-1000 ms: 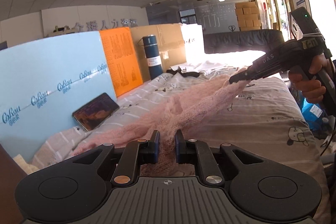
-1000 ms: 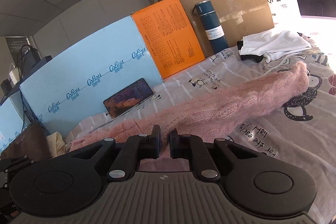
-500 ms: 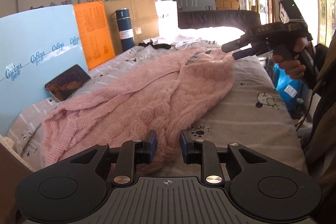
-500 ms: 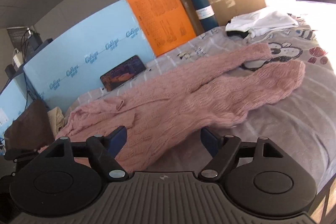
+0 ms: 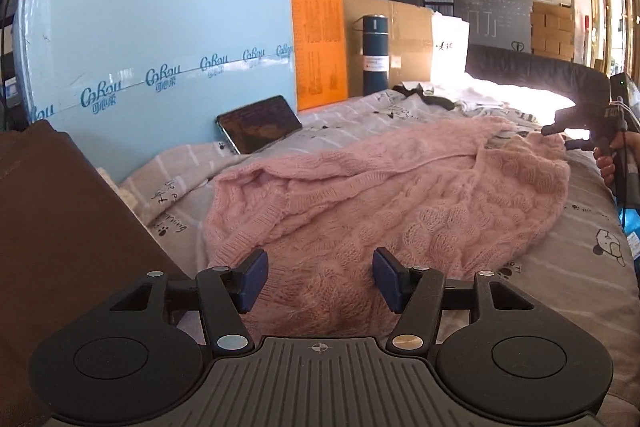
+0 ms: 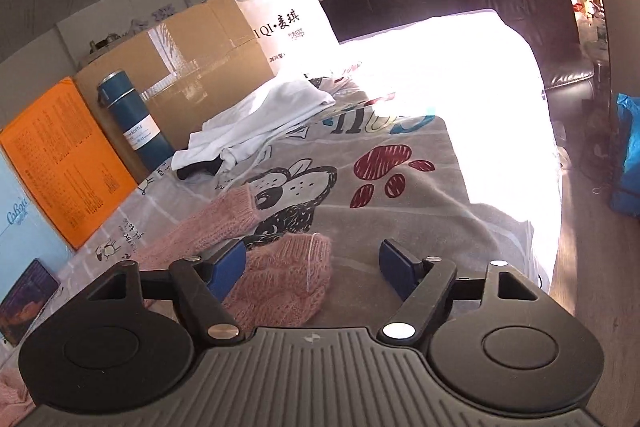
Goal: Fold clothes
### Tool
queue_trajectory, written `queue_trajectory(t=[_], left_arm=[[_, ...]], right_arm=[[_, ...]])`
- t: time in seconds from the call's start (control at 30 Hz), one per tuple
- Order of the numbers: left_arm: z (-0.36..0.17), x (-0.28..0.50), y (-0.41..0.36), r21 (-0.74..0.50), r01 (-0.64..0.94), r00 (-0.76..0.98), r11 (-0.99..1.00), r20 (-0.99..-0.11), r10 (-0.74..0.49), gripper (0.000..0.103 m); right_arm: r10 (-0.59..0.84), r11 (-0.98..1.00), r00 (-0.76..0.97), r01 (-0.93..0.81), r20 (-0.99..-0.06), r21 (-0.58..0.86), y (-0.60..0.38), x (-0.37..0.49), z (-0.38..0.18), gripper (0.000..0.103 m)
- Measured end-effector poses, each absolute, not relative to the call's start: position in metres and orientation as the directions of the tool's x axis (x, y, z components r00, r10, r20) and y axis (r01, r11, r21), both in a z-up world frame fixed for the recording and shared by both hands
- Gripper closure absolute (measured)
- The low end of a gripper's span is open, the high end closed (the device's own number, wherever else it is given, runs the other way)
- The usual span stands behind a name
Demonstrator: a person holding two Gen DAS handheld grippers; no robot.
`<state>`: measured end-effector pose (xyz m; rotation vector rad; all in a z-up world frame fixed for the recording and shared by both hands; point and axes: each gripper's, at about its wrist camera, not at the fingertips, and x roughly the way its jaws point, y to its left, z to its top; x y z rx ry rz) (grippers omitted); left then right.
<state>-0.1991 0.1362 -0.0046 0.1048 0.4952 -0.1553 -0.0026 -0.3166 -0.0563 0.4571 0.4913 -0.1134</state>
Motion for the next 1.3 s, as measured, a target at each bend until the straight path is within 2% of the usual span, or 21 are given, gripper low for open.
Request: queue_trajectory(t=[0.07, 0.17, 0.3, 0.37, 0.47, 0.5, 0.53, 0.6, 0.63, 0.67, 0.73, 0.8, 0.9, 0.97, 1.0, 1.1, 1.17, 1.3], left_arm=[[-0.006, -0.199, 0.138, 0.062, 0.164, 0.866, 0.985, -0.486, -0.114, 0.040], [-0.008, -0.198, 0.141, 0.057, 0.157, 0.864, 0.986, -0.492, -0.109, 0.040], [-0.011, -0.196, 0.141, 0.046, 0.151, 0.860, 0.988, -0.498, -0.108, 0.034], [-0.013, -0.195, 0.141, 0.051, 0.147, 0.859, 0.988, -0.502, -0.102, 0.032], [-0.013, -0.196, 0.140, 0.059, 0.147, 0.859, 0.987, -0.502, -0.098, 0.032], [-0.013, -0.196, 0.139, 0.060, 0.146, 0.860, 0.987, -0.502, -0.096, 0.031], [-0.012, -0.196, 0.139, 0.062, 0.145, 0.861, 0.988, -0.500, -0.095, 0.030], [-0.011, -0.197, 0.140, 0.059, 0.148, 0.866, 0.987, -0.489, -0.101, 0.029], [-0.011, -0.197, 0.140, 0.056, 0.152, 0.870, 0.987, -0.482, -0.107, 0.027], [-0.010, -0.198, 0.140, 0.053, 0.156, 0.873, 0.986, -0.475, -0.113, 0.027], [-0.009, -0.199, 0.139, 0.051, 0.165, 0.878, 0.985, -0.462, -0.123, 0.023], [-0.008, -0.200, 0.137, 0.054, 0.170, 0.881, 0.984, -0.455, -0.127, 0.022], [-0.009, -0.199, 0.135, 0.058, 0.173, 0.882, 0.983, -0.454, -0.129, 0.022], [-0.009, -0.199, 0.134, 0.057, 0.175, 0.882, 0.983, -0.453, -0.131, 0.022], [-0.009, -0.199, 0.134, 0.056, 0.176, 0.882, 0.983, -0.452, -0.132, 0.022], [-0.009, -0.200, 0.135, 0.050, 0.176, 0.884, 0.983, -0.447, -0.135, 0.022], [-0.010, -0.200, 0.136, 0.045, 0.177, 0.883, 0.983, -0.449, -0.139, 0.022], [-0.012, -0.198, 0.135, 0.040, 0.180, 0.876, 0.983, -0.460, -0.142, 0.021]], right_arm=[[0.009, 0.914, 0.873, 0.190, -0.487, 0.359, -0.307, 0.003, -0.057, 0.077], [0.005, 0.939, 0.877, 0.161, -0.480, 0.304, -0.295, 0.006, -0.056, 0.093], [-0.100, 0.962, 0.918, 0.188, -0.384, 0.197, -0.296, -0.001, -0.039, 0.094], [-0.111, 0.973, 0.911, 0.180, -0.396, 0.141, -0.297, 0.003, -0.035, 0.094], [-0.131, 0.978, 0.865, 0.192, -0.484, 0.078, -0.297, 0.014, -0.046, 0.093], [-0.142, 0.979, 0.846, 0.198, -0.513, 0.056, -0.297, 0.018, -0.052, 0.092], [-0.154, 0.978, 0.837, 0.206, -0.526, 0.041, -0.297, 0.020, -0.057, 0.087], [-0.199, 0.970, 0.841, 0.241, -0.504, 0.019, -0.295, 0.017, -0.058, 0.067], [-0.219, 0.967, 0.845, 0.254, -0.487, 0.006, -0.294, 0.015, -0.056, 0.050], [-0.231, 0.966, 0.858, 0.259, -0.459, -0.002, -0.293, 0.013, -0.052, 0.039], [-0.232, 0.968, 0.888, 0.252, -0.397, 0.000, -0.288, 0.011, -0.041, 0.037], [-0.189, 0.976, 0.908, 0.216, -0.375, 0.030, -0.284, 0.016, -0.030, 0.035], [-0.040, 0.977, 0.902, 0.124, -0.429, 0.171, -0.282, 0.038, -0.023, 0.035], [0.039, 0.962, 0.865, 0.104, -0.501, 0.254, -0.282, 0.064, -0.027, 0.039], [0.031, 0.953, 0.838, 0.139, -0.545, 0.268, -0.283, 0.078, -0.032, 0.041], [-0.058, 0.938, 0.773, 0.258, -0.631, 0.230, -0.281, 0.113, -0.046, 0.063], [-0.056, 0.957, 0.784, 0.218, -0.618, 0.190, -0.272, 0.120, -0.049, 0.092], [-0.052, 0.982, 0.827, 0.143, -0.559, 0.121, -0.254, 0.124, -0.044, 0.096]])
